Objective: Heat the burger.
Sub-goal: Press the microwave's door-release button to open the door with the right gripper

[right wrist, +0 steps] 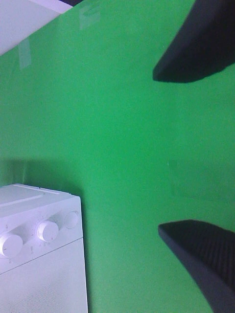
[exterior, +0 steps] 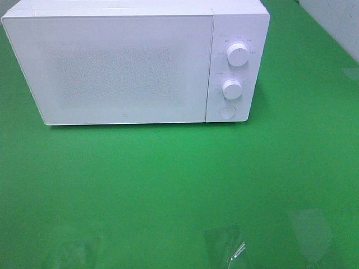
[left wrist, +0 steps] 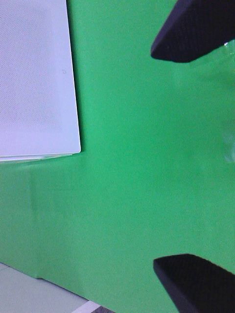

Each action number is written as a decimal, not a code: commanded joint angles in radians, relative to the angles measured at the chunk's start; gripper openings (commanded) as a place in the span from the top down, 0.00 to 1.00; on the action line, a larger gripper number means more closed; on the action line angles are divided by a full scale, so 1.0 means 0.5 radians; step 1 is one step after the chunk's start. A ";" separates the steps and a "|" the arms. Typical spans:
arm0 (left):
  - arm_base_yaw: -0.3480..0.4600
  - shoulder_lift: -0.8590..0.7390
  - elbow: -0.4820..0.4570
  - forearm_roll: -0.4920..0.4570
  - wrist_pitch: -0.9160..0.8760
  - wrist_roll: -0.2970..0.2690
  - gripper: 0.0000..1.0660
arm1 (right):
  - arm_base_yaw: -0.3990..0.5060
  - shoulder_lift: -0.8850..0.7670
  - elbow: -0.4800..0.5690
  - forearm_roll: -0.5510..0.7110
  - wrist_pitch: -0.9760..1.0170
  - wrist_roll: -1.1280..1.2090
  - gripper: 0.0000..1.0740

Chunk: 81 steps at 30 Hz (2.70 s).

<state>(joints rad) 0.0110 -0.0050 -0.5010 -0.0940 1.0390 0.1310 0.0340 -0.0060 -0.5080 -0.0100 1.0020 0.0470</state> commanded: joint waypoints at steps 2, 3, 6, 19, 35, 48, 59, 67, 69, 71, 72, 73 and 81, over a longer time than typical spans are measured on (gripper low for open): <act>0.002 -0.048 0.006 -0.002 -0.002 0.002 0.06 | -0.010 -0.046 0.002 -0.008 0.000 -0.006 0.29; 0.002 -0.048 0.006 -0.002 -0.002 0.002 0.06 | -0.010 -0.046 0.002 -0.008 0.000 -0.008 0.29; 0.002 -0.048 0.006 -0.002 -0.002 0.002 0.06 | -0.010 -0.046 0.002 -0.008 0.000 -0.008 0.29; 0.002 -0.048 0.006 -0.002 -0.002 0.002 0.06 | -0.010 0.132 -0.090 0.020 -0.236 -0.016 0.29; 0.002 -0.048 0.006 -0.002 -0.002 0.002 0.06 | -0.010 0.736 0.054 0.000 -1.136 -0.022 0.29; 0.002 -0.048 0.006 -0.002 -0.002 0.002 0.06 | -0.010 1.472 0.058 0.000 -1.924 -0.006 0.29; 0.002 -0.048 0.006 -0.002 -0.002 0.002 0.06 | -0.010 2.046 0.058 0.000 -2.512 -0.006 0.35; 0.002 -0.048 0.006 -0.002 -0.002 0.002 0.06 | 0.126 2.358 0.058 0.006 -2.812 -0.006 0.52; 0.002 -0.048 0.006 -0.002 -0.002 0.002 0.06 | 0.212 2.438 0.058 0.008 -2.872 -0.006 0.62; 0.002 -0.048 0.006 -0.002 -0.002 0.002 0.06 | 0.358 2.592 0.058 0.008 -2.982 -0.006 0.84; 0.002 -0.048 0.006 -0.002 -0.002 0.002 0.06 | 0.358 2.592 0.058 0.008 -2.982 -0.006 0.84; 0.002 -0.048 0.006 -0.002 -0.002 0.002 0.06 | 0.434 2.660 0.058 0.050 -3.032 -0.014 0.93; 0.002 -0.048 0.006 -0.002 -0.002 0.002 0.06 | 0.780 2.892 0.058 0.484 -3.238 -0.062 1.00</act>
<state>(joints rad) 0.0110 -0.0050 -0.5010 -0.0940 1.0390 0.1310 0.3720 1.4100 -0.4770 0.1590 -0.5650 0.0340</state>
